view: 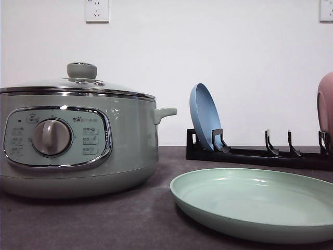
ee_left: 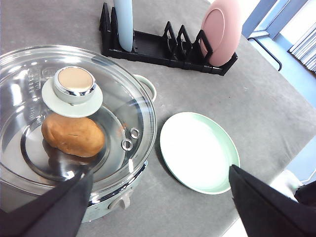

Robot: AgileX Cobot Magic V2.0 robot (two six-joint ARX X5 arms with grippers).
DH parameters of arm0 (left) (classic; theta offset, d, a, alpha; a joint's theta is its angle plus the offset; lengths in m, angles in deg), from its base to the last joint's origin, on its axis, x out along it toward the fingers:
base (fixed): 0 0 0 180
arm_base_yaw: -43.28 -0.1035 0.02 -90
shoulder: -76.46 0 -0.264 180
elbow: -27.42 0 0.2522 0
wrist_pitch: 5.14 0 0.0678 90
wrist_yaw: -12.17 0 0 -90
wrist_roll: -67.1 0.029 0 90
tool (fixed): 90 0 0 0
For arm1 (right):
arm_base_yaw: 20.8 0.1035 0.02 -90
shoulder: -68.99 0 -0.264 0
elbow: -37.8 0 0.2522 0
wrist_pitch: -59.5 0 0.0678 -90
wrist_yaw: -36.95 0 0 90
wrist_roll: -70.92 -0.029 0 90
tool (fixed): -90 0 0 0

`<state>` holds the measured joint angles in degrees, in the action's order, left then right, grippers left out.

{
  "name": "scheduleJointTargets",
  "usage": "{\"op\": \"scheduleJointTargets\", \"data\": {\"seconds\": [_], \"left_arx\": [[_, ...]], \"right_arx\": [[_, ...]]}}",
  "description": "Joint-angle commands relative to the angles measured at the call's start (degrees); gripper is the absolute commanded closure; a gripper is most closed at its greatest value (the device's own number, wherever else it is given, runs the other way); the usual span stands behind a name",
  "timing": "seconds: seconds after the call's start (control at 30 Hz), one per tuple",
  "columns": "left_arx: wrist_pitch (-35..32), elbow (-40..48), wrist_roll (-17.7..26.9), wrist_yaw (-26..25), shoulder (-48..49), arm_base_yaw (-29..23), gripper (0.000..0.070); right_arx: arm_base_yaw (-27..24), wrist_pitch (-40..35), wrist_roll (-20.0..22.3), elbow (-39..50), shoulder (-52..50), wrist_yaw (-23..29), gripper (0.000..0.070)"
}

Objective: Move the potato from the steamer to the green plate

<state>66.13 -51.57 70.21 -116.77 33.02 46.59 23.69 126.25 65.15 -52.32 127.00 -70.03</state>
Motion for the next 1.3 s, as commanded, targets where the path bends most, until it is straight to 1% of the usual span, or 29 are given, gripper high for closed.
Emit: {"op": "scheduleJointTargets", "data": {"seconds": [0.0, 0.07, 0.3, 0.43, 0.47, 0.6, 0.7, 0.83, 1.07, 1.27], "left_arx": [[-0.24, -1.25, 0.26, 0.0, -0.38, 0.2, 0.0134], [-0.23, -1.25, 0.24, 0.0, -0.37, 0.2, 0.0134], [-0.26, -1.25, -0.65, 0.12, -0.4, 0.2, 0.0134], [-0.23, -1.25, -2.44, 0.72, -0.43, 0.2, 0.0134], [-0.24, -1.25, -2.75, 1.11, -0.47, 0.2, 0.0134], [0.2, -2.32, -2.75, 5.34, -1.71, 0.21, 0.0134], [1.98, -5.44, -2.71, 7.66, -4.56, 0.63, 0.0134], [4.33, -11.89, -2.66, 10.34, -10.37, 2.15, 0.0137], [9.57, -24.91, -1.95, 17.02, -23.62, 6.58, 0.014], [12.4, -32.85, -0.91, 22.83, -34.92, 10.89, 0.014]], "right_arx": [[-0.31, 1.54, 1.26, -0.79, 0.81, -2.08, 0.0413], [-0.87, 2.9, 1.98, -0.79, 0.99, -2.5, 0.0413], [-1.14, 3.15, 1.94, -0.79, 1.1, -2.49, 0.0413], [-1.14, 3.23, 1.93, -0.79, 1.1, -2.5, 0.0413], [-1.14, 3.22, 1.93, -0.79, 1.1, -2.5, 0.0413], [-1.14, 3.24, 1.91, -0.79, 1.1, -2.48, 0.0413], [-1.14, 3.22, 1.93, -0.79, 1.1, -2.48, 0.0413], [-1.14, 3.19, 1.96, -0.79, 1.1, -2.48, 0.0413], [-1.14, 3.24, 2.0, -0.79, 1.1, -2.46, 0.0413], [-1.14, 3.24, 2.13, -0.79, 1.1, -2.45, 0.0413]]}}
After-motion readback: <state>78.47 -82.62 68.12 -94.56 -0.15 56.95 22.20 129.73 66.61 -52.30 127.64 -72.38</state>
